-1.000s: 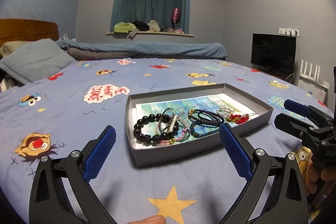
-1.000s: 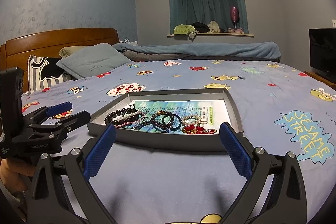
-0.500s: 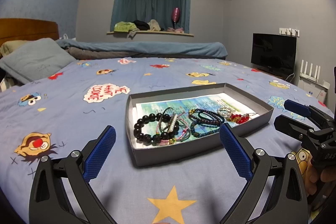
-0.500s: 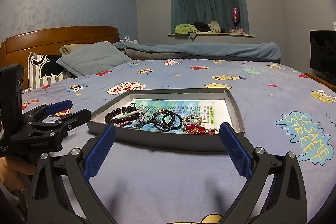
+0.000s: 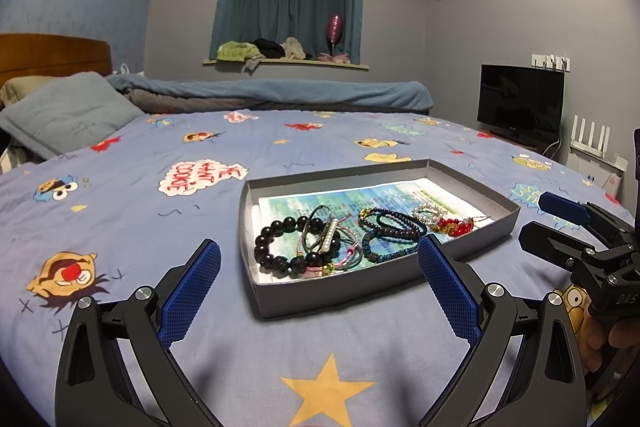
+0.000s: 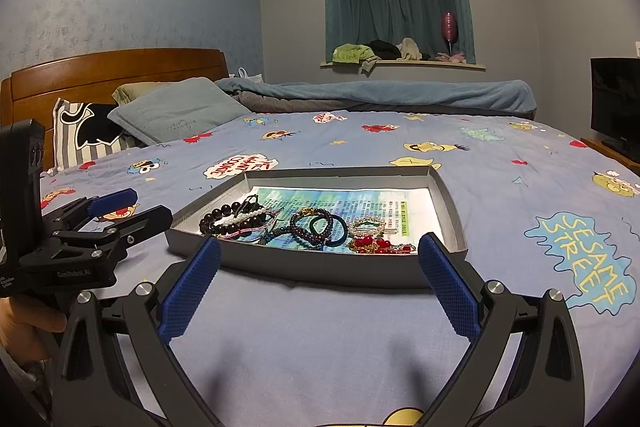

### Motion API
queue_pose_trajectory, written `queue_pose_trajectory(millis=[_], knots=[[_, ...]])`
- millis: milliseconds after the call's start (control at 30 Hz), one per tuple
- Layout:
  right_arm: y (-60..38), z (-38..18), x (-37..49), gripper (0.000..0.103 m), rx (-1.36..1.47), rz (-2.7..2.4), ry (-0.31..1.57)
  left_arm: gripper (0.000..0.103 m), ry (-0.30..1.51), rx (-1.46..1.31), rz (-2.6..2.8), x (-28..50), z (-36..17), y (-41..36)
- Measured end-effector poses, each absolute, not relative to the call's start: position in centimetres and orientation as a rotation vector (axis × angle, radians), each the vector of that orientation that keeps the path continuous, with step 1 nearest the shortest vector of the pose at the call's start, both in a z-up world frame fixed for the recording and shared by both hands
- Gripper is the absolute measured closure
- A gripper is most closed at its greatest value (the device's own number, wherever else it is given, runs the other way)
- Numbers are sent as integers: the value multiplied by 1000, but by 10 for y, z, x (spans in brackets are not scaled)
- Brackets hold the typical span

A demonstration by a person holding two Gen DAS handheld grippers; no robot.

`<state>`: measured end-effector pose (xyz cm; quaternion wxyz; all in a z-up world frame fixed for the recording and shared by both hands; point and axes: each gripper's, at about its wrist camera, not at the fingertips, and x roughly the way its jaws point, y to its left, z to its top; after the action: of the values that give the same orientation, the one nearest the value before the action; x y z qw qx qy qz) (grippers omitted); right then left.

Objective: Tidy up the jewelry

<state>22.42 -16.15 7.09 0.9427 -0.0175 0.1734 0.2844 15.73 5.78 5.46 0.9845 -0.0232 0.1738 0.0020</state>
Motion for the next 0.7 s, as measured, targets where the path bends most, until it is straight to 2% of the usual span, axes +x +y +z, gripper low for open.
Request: queue_pose_trajectory(millis=[700], knots=[[-160,71,224,6,-36,581,352,5,346,-45,1,157,54,57]])
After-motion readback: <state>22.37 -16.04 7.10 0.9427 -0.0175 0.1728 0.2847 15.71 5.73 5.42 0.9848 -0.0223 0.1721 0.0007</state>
